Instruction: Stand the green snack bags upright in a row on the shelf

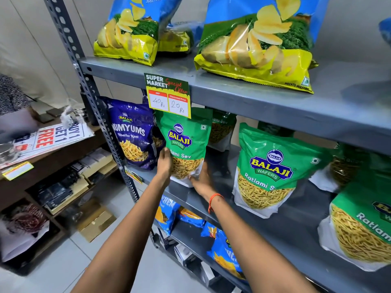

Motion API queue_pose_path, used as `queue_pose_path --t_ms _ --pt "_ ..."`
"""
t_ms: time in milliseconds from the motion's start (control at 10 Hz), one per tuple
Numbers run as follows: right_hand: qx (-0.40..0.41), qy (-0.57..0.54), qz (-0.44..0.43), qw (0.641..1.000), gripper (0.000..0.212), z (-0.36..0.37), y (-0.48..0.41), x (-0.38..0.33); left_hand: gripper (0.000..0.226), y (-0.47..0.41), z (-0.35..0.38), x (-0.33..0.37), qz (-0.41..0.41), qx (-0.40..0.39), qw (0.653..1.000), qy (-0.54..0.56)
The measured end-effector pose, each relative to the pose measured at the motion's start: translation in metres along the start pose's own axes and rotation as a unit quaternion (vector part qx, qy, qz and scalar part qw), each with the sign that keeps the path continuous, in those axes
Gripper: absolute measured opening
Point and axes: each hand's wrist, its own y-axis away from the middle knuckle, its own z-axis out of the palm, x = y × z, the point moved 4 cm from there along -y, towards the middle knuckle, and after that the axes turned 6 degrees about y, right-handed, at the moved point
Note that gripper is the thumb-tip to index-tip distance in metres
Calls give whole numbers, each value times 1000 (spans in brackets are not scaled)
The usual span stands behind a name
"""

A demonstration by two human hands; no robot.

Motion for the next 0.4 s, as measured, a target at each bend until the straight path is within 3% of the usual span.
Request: queue_pose_path --t_ms 200,400 --pt "-10 -17 16 1000 73 -2 0 -1 49 8 -2 0 4 -16 1000 -8" --pt "-20 74 43 996 52 -37 26 -12 35 52 -4 0 120 110 975 -148"
